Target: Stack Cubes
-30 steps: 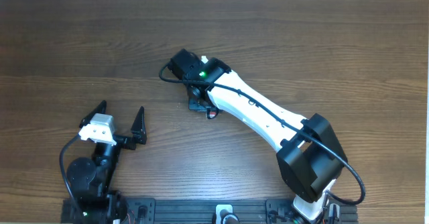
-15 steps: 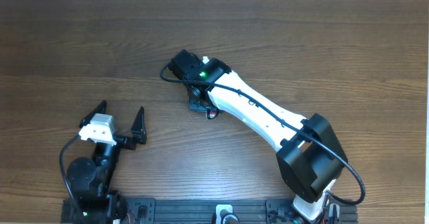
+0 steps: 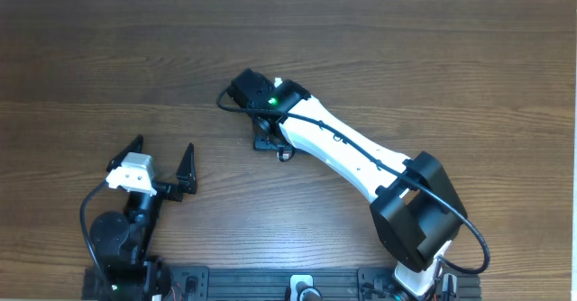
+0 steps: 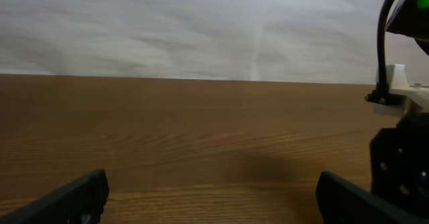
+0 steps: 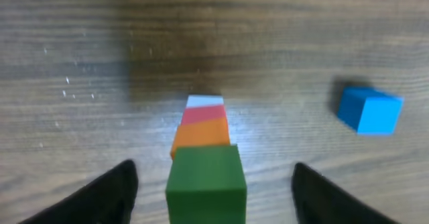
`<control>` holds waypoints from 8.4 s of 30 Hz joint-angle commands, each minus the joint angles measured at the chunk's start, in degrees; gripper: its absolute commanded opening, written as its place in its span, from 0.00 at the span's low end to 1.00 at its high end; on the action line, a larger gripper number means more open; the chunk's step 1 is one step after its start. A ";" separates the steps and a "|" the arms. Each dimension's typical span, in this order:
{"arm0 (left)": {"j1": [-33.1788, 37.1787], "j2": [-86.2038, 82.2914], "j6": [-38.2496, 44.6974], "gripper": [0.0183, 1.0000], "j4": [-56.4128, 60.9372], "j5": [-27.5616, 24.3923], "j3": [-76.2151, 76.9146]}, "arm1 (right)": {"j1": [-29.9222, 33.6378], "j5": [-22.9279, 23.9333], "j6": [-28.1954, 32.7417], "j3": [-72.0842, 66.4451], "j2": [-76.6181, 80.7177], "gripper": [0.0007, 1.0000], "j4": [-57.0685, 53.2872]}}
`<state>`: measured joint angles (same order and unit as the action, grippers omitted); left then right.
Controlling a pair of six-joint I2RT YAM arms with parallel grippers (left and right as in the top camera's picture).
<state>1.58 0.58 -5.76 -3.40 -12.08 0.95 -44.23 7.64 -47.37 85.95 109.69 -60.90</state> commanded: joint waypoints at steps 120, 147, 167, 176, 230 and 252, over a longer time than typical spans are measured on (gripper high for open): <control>0.09 -0.42 0.85 1.00 0.20 -0.52 -0.59 | 17.57 -5.05 18.73 -29.44 -7.34 0.34 22.60; 0.09 -0.42 0.85 1.00 0.20 -0.52 -0.59 | 9.57 -0.46 11.32 -4.70 -16.13 0.13 -4.87; 0.09 -0.42 0.85 1.00 0.22 -0.52 -0.59 | 0.15 -2.23 1.97 9.57 -1.44 0.12 -10.01; 0.09 -0.42 0.85 1.00 0.20 -0.52 -0.59 | 0.22 -2.47 1.99 9.55 0.57 0.11 -8.76; 0.09 -0.42 0.85 1.00 0.20 -0.52 -0.59 | 1.49 -2.43 1.99 8.07 1.99 0.52 -7.63; 0.09 -0.42 0.85 1.00 0.20 -0.52 -0.59 | 18.03 -1.22 16.37 10.05 -1.84 0.99 -2.49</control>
<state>1.58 0.58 -5.74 -3.38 -12.08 0.95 -31.97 4.93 -35.90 94.67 110.83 -63.64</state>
